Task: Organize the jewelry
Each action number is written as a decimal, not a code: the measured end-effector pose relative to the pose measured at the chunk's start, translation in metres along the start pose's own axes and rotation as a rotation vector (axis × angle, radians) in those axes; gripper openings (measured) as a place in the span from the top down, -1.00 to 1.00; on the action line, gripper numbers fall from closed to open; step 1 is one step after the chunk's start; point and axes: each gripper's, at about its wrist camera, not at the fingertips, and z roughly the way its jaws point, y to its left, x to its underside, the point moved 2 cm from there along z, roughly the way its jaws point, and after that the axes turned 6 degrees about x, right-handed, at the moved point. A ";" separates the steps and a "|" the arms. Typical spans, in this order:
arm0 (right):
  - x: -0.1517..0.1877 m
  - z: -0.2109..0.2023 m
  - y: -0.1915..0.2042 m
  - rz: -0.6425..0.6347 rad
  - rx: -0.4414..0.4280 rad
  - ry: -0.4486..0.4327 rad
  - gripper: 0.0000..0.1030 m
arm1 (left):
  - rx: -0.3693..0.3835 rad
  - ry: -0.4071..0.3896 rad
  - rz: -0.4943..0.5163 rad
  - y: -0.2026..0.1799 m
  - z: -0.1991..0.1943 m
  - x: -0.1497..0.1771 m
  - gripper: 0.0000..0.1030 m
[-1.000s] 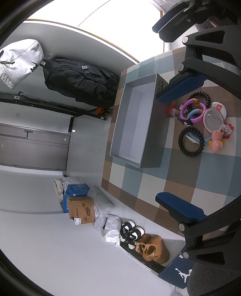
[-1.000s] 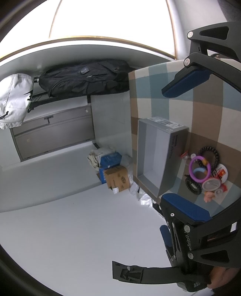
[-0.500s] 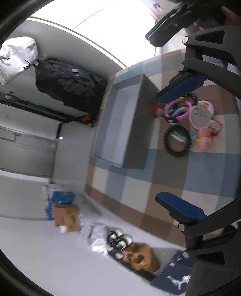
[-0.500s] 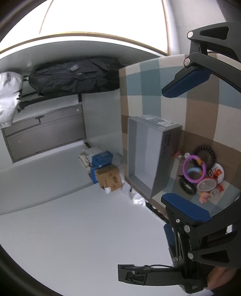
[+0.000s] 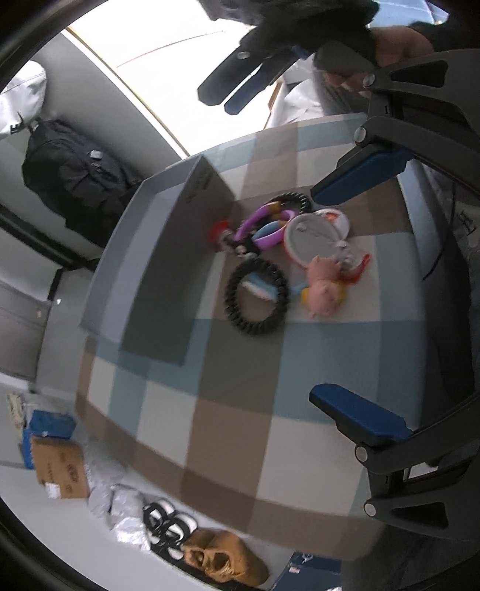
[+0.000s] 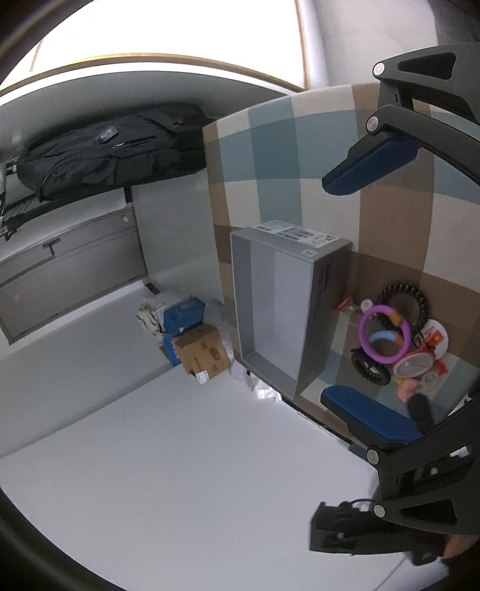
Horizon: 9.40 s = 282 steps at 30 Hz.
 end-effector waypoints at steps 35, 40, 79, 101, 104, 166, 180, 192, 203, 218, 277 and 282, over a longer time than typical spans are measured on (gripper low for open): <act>0.017 0.002 0.012 -0.015 -0.068 0.094 -1.00 | 0.177 -0.043 -0.107 0.016 -0.020 -0.013 0.39; 0.036 0.006 0.022 0.002 -0.105 0.175 -0.80 | 0.213 -0.083 -0.128 0.017 -0.027 -0.021 0.39; 0.084 0.018 0.109 -0.131 0.044 0.277 0.91 | 0.276 -0.167 -0.169 0.037 -0.054 -0.032 0.39; 0.022 0.002 0.077 0.017 -0.166 0.170 0.91 | 0.248 -0.174 -0.114 0.021 -0.045 -0.046 0.39; -0.003 0.000 0.070 -0.010 -0.157 0.133 0.91 | 0.242 -0.177 -0.081 0.012 -0.043 -0.057 0.39; -0.071 0.037 -0.010 -0.029 -0.081 -0.020 -1.00 | -0.087 -0.258 0.139 -0.032 0.001 -0.120 -0.37; -0.037 0.010 -0.007 -0.035 -0.055 -0.051 -1.00 | -0.152 -0.312 0.120 -0.040 -0.024 -0.081 -0.64; -0.005 0.002 -0.002 0.002 -0.064 0.010 -1.00 | -0.204 -0.263 0.125 -0.029 -0.029 -0.035 -0.64; 0.015 0.001 0.005 -0.025 -0.021 0.074 -1.00 | -0.159 -0.109 0.134 -0.020 -0.009 -0.001 -0.64; 0.016 0.006 -0.007 0.034 -0.022 0.123 -1.00 | -0.147 0.049 0.143 -0.026 0.022 0.015 -0.64; 0.085 0.035 0.067 -0.175 0.069 0.324 -0.39 | -0.026 -0.207 -0.008 0.009 -0.037 -0.026 0.28; 0.084 0.046 0.076 -0.250 0.132 0.300 -0.39 | -0.019 -0.200 -0.021 0.014 -0.037 -0.027 0.28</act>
